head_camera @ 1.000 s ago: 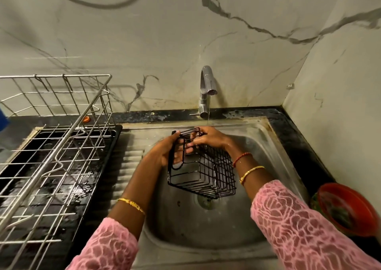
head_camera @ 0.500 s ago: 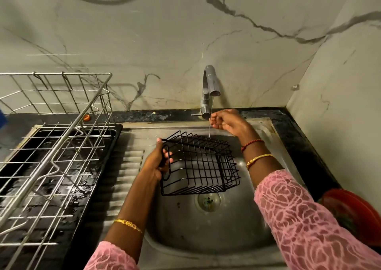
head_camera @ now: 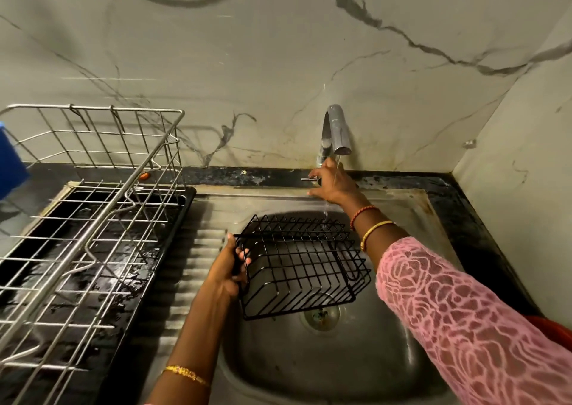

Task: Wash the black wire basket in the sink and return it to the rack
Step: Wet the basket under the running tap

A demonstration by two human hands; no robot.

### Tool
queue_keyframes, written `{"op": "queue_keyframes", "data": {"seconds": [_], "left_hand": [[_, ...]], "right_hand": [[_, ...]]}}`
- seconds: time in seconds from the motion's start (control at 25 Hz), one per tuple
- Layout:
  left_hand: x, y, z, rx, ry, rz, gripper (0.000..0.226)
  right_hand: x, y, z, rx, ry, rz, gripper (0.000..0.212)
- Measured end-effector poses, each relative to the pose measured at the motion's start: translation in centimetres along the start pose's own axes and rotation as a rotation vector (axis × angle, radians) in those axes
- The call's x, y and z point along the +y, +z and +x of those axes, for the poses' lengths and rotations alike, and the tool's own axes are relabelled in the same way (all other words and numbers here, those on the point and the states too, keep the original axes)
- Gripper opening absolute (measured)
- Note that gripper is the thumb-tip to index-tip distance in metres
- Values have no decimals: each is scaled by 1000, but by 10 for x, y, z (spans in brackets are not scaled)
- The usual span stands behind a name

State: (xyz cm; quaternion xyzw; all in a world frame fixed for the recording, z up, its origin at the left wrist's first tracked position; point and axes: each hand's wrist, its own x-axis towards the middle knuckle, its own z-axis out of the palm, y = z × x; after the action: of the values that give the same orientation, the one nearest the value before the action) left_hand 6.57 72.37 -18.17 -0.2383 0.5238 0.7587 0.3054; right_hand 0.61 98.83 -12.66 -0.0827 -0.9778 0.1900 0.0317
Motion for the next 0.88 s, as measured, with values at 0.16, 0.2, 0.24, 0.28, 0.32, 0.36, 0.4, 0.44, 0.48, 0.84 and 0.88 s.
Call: {"op": "queue_keyframes", "data": {"seconds": [0.16,0.2,0.24,0.28,0.32,0.36,0.4,0.44,0.48,0.84,0.88], "left_hand": [[5,8,-8,64,32,-21,51],[5,9,-7,68,35,-25,51],[5,9,-7,61,29,-26,51],[4,10,-5,51,22,-26,51],[3,10,-4,42,16,-30,51],[2,10,-2,36,17,-35,51],[1,11,-1,31,23,-36,51],[0,12,0,26,32,-36,51],[-1,13,1,20,39,-36,51],[-12,45,-27,68,110,5,47],[-15,51,-29,74,126,21,47]], "right_hand": [[0,16,13,73,3,-70,36],[0,18,16,104,10,-18,30],[0,18,17,145,10,49,25],[3,18,17,178,17,151,23],[5,18,15,207,35,291,23],[7,18,12,227,80,453,22],[9,18,8,244,137,606,21],[10,18,4,253,199,732,20],[9,16,0,250,243,829,21],[17,-9,-97,151,449,618,12],[18,-7,-123,189,457,573,14]]}}
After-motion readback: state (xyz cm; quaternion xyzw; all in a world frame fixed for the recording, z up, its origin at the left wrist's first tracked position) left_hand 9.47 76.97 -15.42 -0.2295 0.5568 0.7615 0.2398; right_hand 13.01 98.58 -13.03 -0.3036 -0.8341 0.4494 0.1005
